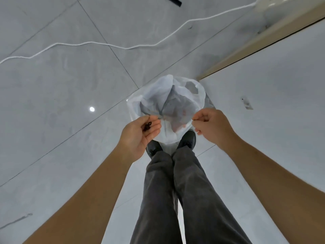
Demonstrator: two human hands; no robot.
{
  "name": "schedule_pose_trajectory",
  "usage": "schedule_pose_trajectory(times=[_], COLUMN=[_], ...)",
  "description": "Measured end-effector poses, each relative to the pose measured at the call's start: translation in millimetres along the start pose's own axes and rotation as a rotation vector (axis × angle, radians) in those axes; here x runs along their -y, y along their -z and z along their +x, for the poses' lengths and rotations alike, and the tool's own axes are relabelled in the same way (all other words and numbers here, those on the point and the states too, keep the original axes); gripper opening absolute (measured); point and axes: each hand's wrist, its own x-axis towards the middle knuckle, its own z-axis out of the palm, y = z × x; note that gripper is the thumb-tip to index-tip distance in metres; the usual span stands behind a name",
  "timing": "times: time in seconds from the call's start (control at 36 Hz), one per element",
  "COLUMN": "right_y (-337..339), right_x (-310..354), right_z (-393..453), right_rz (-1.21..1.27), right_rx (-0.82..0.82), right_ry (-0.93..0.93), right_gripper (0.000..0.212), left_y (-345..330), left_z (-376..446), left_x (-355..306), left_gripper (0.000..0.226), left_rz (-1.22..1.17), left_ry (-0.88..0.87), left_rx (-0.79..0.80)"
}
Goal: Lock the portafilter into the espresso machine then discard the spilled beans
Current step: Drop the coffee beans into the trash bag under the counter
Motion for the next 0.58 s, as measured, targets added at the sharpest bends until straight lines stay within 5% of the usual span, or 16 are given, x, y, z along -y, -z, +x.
schedule_pose_trajectory(times=[0.58], right_y=[-103], right_x=[-100], right_z=[181], right_rz=[0.052], right_rx=[0.047], right_ry=[-0.138], right_gripper=[0.024], left_y=[-20], left_z=[221], left_x=[45], left_gripper=[0.036], left_rz=[0.222], left_ry=[0.059], left_rx=[-0.015])
